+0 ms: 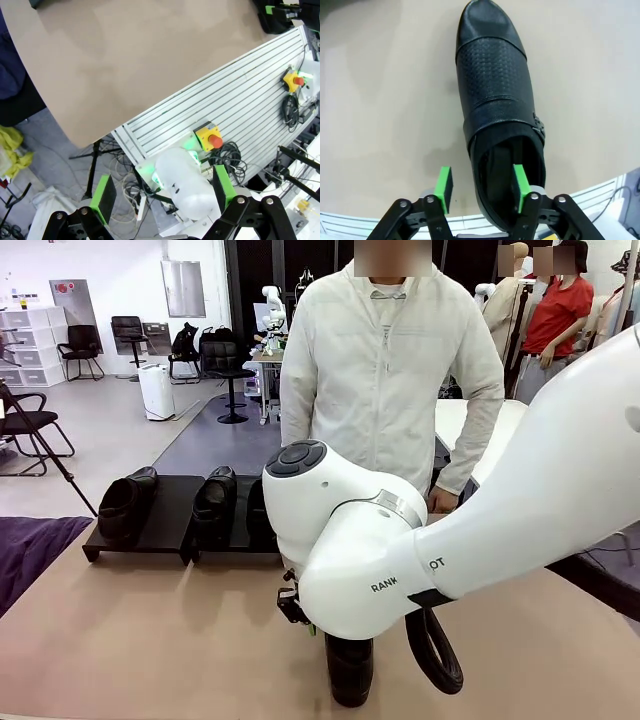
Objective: Organize the shoes by placing them on the stand.
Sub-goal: Pick up one Shoe and place it in the middle of the table.
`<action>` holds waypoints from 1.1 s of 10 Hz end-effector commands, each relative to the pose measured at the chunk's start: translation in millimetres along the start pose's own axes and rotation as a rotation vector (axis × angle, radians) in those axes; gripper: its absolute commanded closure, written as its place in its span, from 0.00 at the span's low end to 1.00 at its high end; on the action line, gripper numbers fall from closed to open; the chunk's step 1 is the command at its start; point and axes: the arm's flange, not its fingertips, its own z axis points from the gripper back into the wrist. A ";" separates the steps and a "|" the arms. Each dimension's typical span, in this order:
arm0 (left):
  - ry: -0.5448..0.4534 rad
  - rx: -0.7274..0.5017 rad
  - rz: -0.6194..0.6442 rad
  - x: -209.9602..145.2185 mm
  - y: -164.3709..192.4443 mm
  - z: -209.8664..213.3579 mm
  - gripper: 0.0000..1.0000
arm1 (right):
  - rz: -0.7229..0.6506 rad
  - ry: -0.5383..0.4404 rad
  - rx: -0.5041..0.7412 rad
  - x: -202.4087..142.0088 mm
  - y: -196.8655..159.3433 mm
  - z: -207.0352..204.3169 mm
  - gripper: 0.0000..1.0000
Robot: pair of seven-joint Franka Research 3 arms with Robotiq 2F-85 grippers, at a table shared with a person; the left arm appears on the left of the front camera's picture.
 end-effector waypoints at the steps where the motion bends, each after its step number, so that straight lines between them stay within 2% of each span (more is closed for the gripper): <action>1: -0.003 -0.016 -0.009 -0.9 0.8 1.2 0.00 | 0.009 -0.022 0.061 -4.6 -25.5 25.4 0.00; 3: -0.003 -0.016 -0.009 -0.9 0.8 1.2 0.00 | 0.021 -0.018 0.113 -11.9 -89.5 67.1 0.00; 4: -0.003 -0.016 -0.009 -0.9 0.8 1.2 0.00 | 0.000 -0.023 0.121 -11.7 -136.4 85.1 0.00; 6: -0.003 -0.016 -0.009 -0.9 0.8 1.2 0.00 | 0.011 0.155 0.303 -2.9 -260.0 108.7 0.00; 8: -0.003 -0.016 -0.009 -0.9 0.8 1.2 0.00 | -0.152 0.191 0.433 0.8 -367.2 115.6 0.00; 10: -0.003 -0.016 -0.009 -0.9 0.8 1.2 0.00 | -0.342 0.161 0.526 -4.8 -428.1 102.8 0.00; 11: -0.003 -0.016 -0.009 -0.9 0.8 1.2 0.00 | -0.404 0.101 0.533 -6.2 -433.0 92.8 0.00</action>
